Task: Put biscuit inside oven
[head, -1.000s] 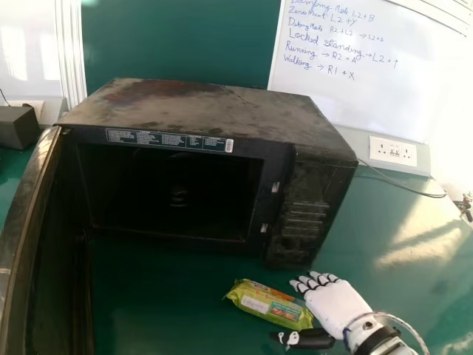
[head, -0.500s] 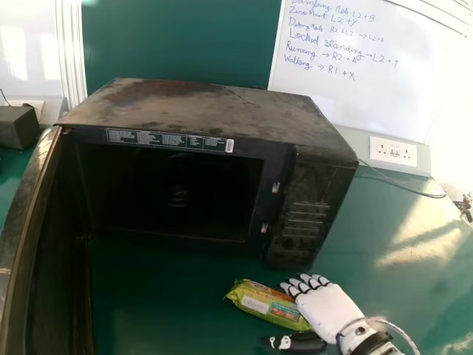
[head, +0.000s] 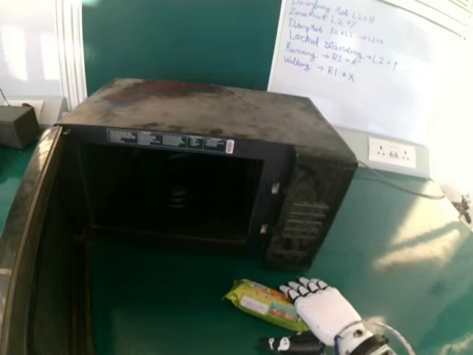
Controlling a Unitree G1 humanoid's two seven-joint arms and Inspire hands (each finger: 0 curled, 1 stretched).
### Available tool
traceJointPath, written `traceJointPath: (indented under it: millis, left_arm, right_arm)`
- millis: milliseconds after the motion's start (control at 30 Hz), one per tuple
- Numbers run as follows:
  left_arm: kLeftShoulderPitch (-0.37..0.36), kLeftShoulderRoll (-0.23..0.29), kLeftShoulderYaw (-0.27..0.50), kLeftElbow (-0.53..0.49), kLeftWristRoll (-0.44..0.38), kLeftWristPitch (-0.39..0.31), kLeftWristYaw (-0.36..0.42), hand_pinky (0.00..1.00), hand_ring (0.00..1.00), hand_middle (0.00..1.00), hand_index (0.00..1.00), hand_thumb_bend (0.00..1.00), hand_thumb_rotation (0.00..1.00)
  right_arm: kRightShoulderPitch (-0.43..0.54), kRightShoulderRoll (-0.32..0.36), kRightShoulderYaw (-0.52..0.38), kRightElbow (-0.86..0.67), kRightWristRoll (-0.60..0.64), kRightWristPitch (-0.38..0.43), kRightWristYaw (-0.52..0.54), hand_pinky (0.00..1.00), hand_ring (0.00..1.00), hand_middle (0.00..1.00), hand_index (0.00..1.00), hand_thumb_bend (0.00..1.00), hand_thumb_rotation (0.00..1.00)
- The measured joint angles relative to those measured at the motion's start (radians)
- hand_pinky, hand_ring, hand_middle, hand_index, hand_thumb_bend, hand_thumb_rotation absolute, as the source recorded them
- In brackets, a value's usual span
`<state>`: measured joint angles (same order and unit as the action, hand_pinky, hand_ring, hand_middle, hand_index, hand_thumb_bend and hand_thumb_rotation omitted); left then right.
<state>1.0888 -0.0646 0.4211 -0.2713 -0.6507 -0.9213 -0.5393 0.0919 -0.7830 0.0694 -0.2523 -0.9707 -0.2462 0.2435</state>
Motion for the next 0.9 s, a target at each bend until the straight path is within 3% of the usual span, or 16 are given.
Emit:
traceJointPath:
  millis: [333, 500, 700, 767, 800, 900]
  left_arm:
    - [-0.002, 0.001, -0.001, -0.001, -0.001, -0.003, -0.034, 0.90, 0.80, 0.82, 0.81, 0.94, 0.70]
    - [-0.001, -0.001, -0.002, -0.001, -0.001, -0.003, -0.042, 0.86, 0.79, 0.81, 0.81, 0.95, 0.75]
    - [0.006, -0.005, -0.008, -0.013, 0.001, -0.002, -0.044, 0.86, 0.79, 0.81, 0.81, 0.91, 0.73]
    - [0.012, -0.005, -0.009, -0.021, 0.002, -0.002, -0.044, 0.87, 0.79, 0.82, 0.82, 0.90, 0.73]
    - [0.018, -0.006, -0.009, -0.025, 0.002, -0.002, -0.044, 0.87, 0.80, 0.82, 0.82, 0.89, 0.73]
    - [0.035, -0.010, -0.016, -0.048, 0.003, 0.011, -0.031, 0.87, 0.80, 0.82, 0.82, 0.89, 0.73]
  right_arm:
    - [-0.124, 0.037, 0.096, 0.157, -0.057, 0.020, -0.122, 0.94, 1.00, 1.00, 1.00, 1.00, 0.87]
    - [-0.153, 0.046, 0.133, 0.221, -0.073, 0.020, -0.206, 0.93, 1.00, 1.00, 1.00, 1.00, 0.87]
    - [-0.189, 0.065, 0.175, 0.311, -0.084, 0.021, -0.311, 0.94, 1.00, 1.00, 1.00, 1.00, 0.85]
    - [-0.200, 0.068, 0.187, 0.334, -0.092, 0.025, -0.330, 0.94, 1.00, 1.00, 1.00, 0.97, 0.81]
    - [-0.205, 0.068, 0.192, 0.343, -0.094, 0.027, -0.336, 0.93, 1.00, 1.00, 1.00, 0.91, 0.77]
    - [-0.215, 0.068, 0.202, 0.357, -0.094, 0.030, -0.348, 0.84, 0.93, 0.95, 0.95, 0.85, 0.55]
